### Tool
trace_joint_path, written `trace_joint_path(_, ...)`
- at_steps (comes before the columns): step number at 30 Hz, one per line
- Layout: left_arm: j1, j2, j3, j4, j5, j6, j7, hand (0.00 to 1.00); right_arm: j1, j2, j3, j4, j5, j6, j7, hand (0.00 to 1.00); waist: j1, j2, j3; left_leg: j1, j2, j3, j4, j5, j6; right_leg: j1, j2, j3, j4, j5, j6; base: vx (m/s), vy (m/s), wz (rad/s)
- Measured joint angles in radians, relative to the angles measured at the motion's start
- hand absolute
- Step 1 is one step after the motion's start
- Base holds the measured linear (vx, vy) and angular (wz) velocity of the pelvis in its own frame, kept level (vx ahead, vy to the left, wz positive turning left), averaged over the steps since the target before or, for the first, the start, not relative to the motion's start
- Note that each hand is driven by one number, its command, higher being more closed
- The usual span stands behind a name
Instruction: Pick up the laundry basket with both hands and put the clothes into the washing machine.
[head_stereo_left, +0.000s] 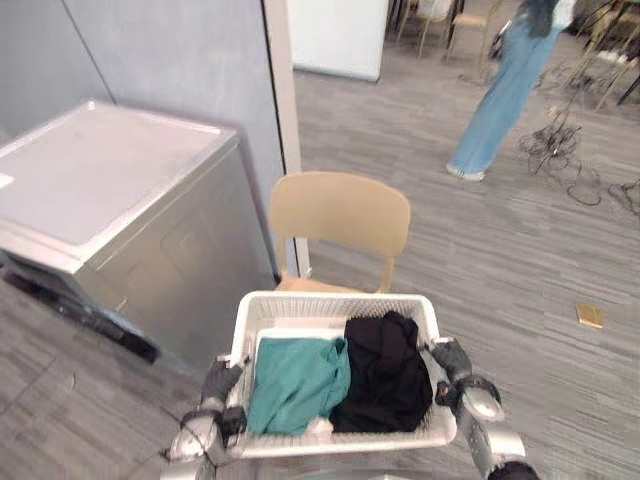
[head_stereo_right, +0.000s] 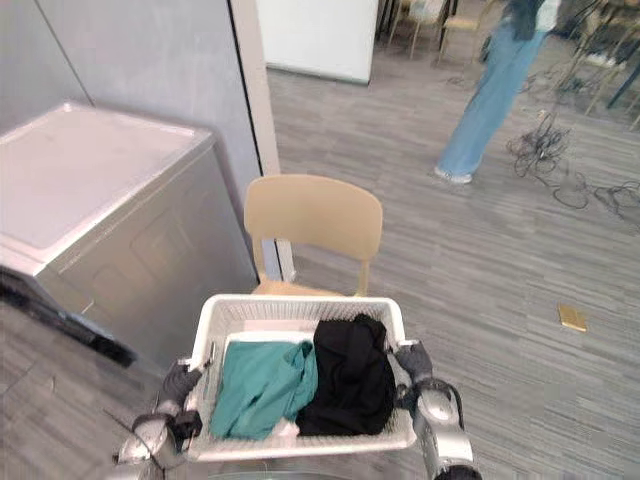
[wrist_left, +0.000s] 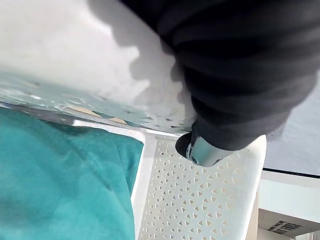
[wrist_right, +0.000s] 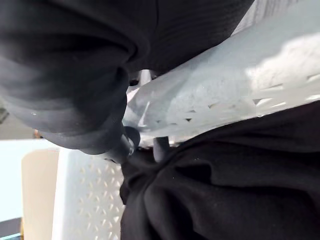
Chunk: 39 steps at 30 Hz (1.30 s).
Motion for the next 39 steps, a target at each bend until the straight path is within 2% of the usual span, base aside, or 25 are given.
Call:
trace_joint_path(2, -0.114, 0.032, 0.017, 0.038, 0.000, -0.002, 0.025, 1.00, -0.095, 0.001, 0.011, 0.000, 0.014, 0.000, -0.022, 1.00, 0.001, -0.013, 0.055, -0.056, -0.003, 0.006, 0.012, 0.015, 0.005, -0.066, -0.007, 0.001, 0.042, -0.001, 0.001, -0.20, 0.063, 0.08)
trace_joint_path(4, -0.245, 0.073, 0.031, 0.090, 0.000, -0.003, 0.048, 1.00, -0.197, 0.001, 0.018, 0.001, 0.035, -0.001, -0.051, 1.00, 0.010, -0.015, 0.119, -0.102, -0.004, 0.024, 0.036, 0.026, 0.012, -0.123, -0.020, 0.012, 0.082, -0.001, 0.006, -0.17, 0.065, -0.03)
trace_joint_path(6, -0.344, 0.117, 0.038, 0.116, 0.000, -0.012, 0.064, 1.00, -0.280, 0.001, 0.027, 0.002, 0.061, -0.008, -0.078, 1.00, 0.026, -0.015, 0.157, -0.150, -0.006, 0.036, 0.060, 0.032, 0.014, -0.184, -0.034, 0.032, 0.113, 0.001, 0.011, -0.15, 0.057, -0.15)
trace_joint_path(8, -0.412, 0.154, 0.046, 0.137, 0.000, -0.013, 0.078, 1.00, -0.340, 0.002, 0.039, 0.003, 0.086, -0.015, -0.095, 1.00, 0.028, -0.014, 0.189, -0.179, -0.005, 0.038, 0.074, 0.036, 0.015, -0.214, -0.035, 0.037, 0.128, 0.003, 0.013, -0.08, 0.034, -0.07)
trace_joint_path(12, -0.564, 0.189, 0.045, 0.262, 0.009, -0.015, 0.092, 1.00, -0.437, -0.003, 0.051, 0.051, 0.095, -0.038, -0.127, 1.00, 0.037, -0.013, 0.205, -0.250, 0.001, 0.038, 0.107, 0.036, 0.014, -0.285, -0.031, 0.043, 0.157, 0.003, 0.013, -0.05, -0.005, -0.06)
trace_joint_path(16, -0.725, 0.194, 0.037, 0.353, 0.051, -0.012, 0.094, 1.00, -0.531, -0.032, 0.041, 0.082, 0.108, -0.043, -0.173, 1.00, 0.040, -0.015, 0.258, -0.307, 0.009, 0.040, 0.132, 0.037, 0.011, -0.350, -0.025, 0.053, 0.187, 0.003, 0.013, -0.04, -0.013, -0.07)
trace_joint_path(20, -0.823, 0.191, 0.032, 0.407, 0.090, -0.011, 0.096, 1.00, -0.576, -0.040, 0.011, 0.092, 0.109, -0.043, -0.191, 1.00, 0.038, -0.020, 0.295, -0.335, 0.022, 0.045, 0.144, 0.037, 0.011, -0.380, -0.015, 0.057, 0.196, 0.005, 0.012, 0.00, -0.026, -0.08)
trace_joint_path(23, -0.868, 0.191, 0.024, 0.450, 0.120, -0.010, 0.116, 1.00, -0.631, -0.041, 0.004, 0.154, 0.109, -0.042, -0.197, 1.00, 0.034, -0.021, 0.300, -0.362, 0.034, 0.056, 0.165, 0.037, 0.011, -0.405, -0.007, 0.057, 0.207, 0.005, 0.012, 0.03, -0.036, -0.09)
trace_joint_path(24, -0.890, 0.190, 0.022, 0.473, 0.128, -0.010, 0.119, 1.00, -0.645, -0.043, 0.003, 0.170, 0.109, -0.042, -0.200, 0.00, 0.027, -0.021, 0.304, -0.367, 0.039, 0.059, 0.170, 0.037, 0.010, -0.409, -0.002, 0.058, 0.209, 0.005, 0.012, 0.02, -0.027, -0.07)
trace_joint_path(25, -0.900, 0.190, 0.021, 0.482, 0.136, -0.008, 0.123, 1.00, -0.648, -0.043, 0.003, 0.170, 0.109, -0.042, -0.201, 0.00, 0.026, -0.022, 0.307, -0.371, 0.042, 0.061, 0.174, 0.037, 0.010, -0.411, 0.000, 0.058, 0.210, 0.005, 0.011, 0.02, -0.028, -0.05)
trace_joint_path(26, -0.916, 0.189, 0.019, 0.500, 0.152, -0.008, 0.138, 0.00, -0.656, -0.043, 0.003, 0.171, 0.109, -0.042, -0.202, 0.00, 0.024, -0.021, 0.308, -0.379, 0.047, 0.062, 0.176, 0.037, 0.010, -0.420, 0.003, 0.057, 0.214, 0.005, 0.011, 0.00, -0.026, -0.07)
trace_joint_path(31, -0.937, 0.177, 0.040, 0.531, 0.154, -0.002, 0.207, 0.00, -0.691, -0.045, 0.015, 0.201, 0.109, -0.042, -0.194, 0.00, 0.021, -0.021, 0.309, -0.388, 0.055, 0.079, 0.176, 0.036, 0.010, -0.449, 0.004, 0.066, 0.231, 0.004, 0.011, 0.00, -0.017, -0.10)
trace_joint_path(36, -0.936, 0.170, 0.157, 0.556, 0.155, 0.032, 0.254, 0.00, -0.704, -0.044, 0.090, 0.223, 0.128, -0.041, -0.136, 0.00, 0.026, -0.021, 0.309, -0.389, 0.063, 0.079, 0.176, 0.036, 0.010, -0.454, 0.009, 0.060, 0.239, 0.002, 0.007, 0.00, -0.003, -0.01)
trace_joint_path(39, -0.932, 0.186, 0.209, 0.556, 0.162, 0.035, 0.268, 0.00, -0.700, -0.041, 0.144, 0.241, 0.139, -0.037, -0.109, 0.00, 0.029, -0.021, 0.309, -0.389, 0.063, 0.079, 0.176, 0.036, 0.010, -0.453, 0.009, 0.059, 0.240, 0.002, 0.007, 0.00, 0.000, 0.00)
